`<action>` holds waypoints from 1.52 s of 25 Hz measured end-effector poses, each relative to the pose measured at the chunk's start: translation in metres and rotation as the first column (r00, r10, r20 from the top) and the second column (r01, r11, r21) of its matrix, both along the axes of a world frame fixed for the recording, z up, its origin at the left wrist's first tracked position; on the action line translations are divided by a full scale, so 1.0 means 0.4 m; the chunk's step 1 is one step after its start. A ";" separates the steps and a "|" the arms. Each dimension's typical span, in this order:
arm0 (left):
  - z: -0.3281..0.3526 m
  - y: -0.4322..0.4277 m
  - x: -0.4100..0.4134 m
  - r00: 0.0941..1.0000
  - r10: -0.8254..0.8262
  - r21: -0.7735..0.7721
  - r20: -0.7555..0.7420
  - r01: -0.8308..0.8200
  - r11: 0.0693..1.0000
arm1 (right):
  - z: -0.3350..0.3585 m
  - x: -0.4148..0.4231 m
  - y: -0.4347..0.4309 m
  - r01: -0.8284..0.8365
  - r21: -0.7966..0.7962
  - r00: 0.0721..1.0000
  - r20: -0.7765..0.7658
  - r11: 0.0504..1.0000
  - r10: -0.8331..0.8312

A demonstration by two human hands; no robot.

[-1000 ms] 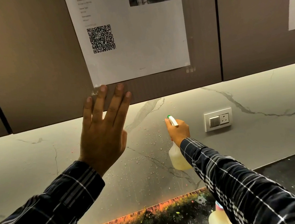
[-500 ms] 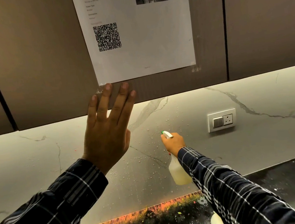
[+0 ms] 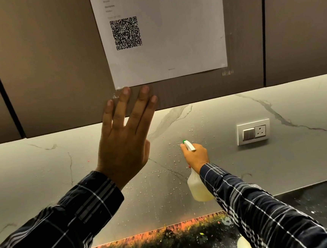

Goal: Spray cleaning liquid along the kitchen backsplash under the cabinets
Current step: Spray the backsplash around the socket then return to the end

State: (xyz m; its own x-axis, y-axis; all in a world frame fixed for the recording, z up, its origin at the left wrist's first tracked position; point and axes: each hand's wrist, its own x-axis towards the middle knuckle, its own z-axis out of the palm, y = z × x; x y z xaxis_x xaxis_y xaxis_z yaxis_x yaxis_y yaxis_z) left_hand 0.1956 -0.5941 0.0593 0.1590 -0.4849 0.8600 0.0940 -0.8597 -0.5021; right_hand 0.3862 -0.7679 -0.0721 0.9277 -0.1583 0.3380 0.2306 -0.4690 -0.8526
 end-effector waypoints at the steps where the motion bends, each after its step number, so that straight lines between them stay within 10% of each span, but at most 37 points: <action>1: 0.000 0.000 0.000 1.000 0.002 -0.003 0.001 -0.002 1.000 | 0.001 -0.003 0.007 -0.013 -0.015 1.000 -0.003 1.000 0.013; 16: 0.007 0.000 -0.010 1.000 0.017 0.020 -0.010 -0.017 1.000 | 0.054 -0.005 0.090 -0.088 -0.115 0.978 0.178 0.989 0.108; 38: 0.002 -0.008 -0.012 0.999 0.022 -0.009 -0.043 -0.022 1.000 | -0.052 -0.009 0.048 -0.170 -0.048 0.973 -0.169 0.984 0.160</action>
